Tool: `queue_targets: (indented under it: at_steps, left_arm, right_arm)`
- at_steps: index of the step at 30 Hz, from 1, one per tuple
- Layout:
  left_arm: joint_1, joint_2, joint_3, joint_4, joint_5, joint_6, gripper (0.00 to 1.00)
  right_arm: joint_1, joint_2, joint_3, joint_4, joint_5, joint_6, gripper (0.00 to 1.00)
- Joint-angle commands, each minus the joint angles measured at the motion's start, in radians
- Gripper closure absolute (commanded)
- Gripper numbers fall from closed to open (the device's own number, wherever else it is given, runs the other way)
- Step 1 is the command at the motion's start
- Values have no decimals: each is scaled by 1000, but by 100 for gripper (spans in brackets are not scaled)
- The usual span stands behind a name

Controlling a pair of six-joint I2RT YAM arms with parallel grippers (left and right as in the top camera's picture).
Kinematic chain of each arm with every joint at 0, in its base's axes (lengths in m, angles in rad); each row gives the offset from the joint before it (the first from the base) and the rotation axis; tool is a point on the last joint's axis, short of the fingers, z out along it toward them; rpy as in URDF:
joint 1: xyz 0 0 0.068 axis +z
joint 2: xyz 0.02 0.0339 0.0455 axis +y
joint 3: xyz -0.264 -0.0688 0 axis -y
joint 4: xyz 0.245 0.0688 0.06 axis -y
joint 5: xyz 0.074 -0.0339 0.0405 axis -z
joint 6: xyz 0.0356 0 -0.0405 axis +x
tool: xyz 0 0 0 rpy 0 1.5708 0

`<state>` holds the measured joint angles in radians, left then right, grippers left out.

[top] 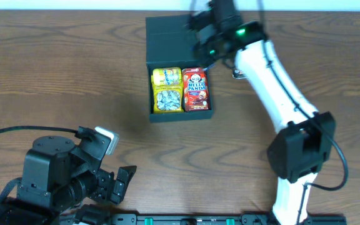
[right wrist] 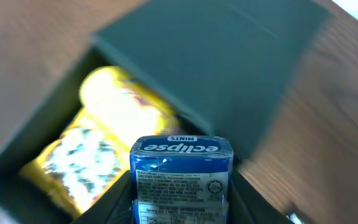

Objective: Pack container
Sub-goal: 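Carry the mint tin into the box and lower it between items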

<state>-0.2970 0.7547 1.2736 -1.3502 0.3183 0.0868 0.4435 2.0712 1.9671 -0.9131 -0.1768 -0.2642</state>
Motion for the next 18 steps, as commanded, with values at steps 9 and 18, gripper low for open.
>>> queue_targets:
  at_steps: [9,18]
  left_arm:
    - [2,-3,1,0,3,19,5]
    - [2,-3,1,0,3,19,5]
  right_arm:
    - [132,63,-21,2,-15,-336,99]
    - [136,167,-21,-8,-66,-439,99]
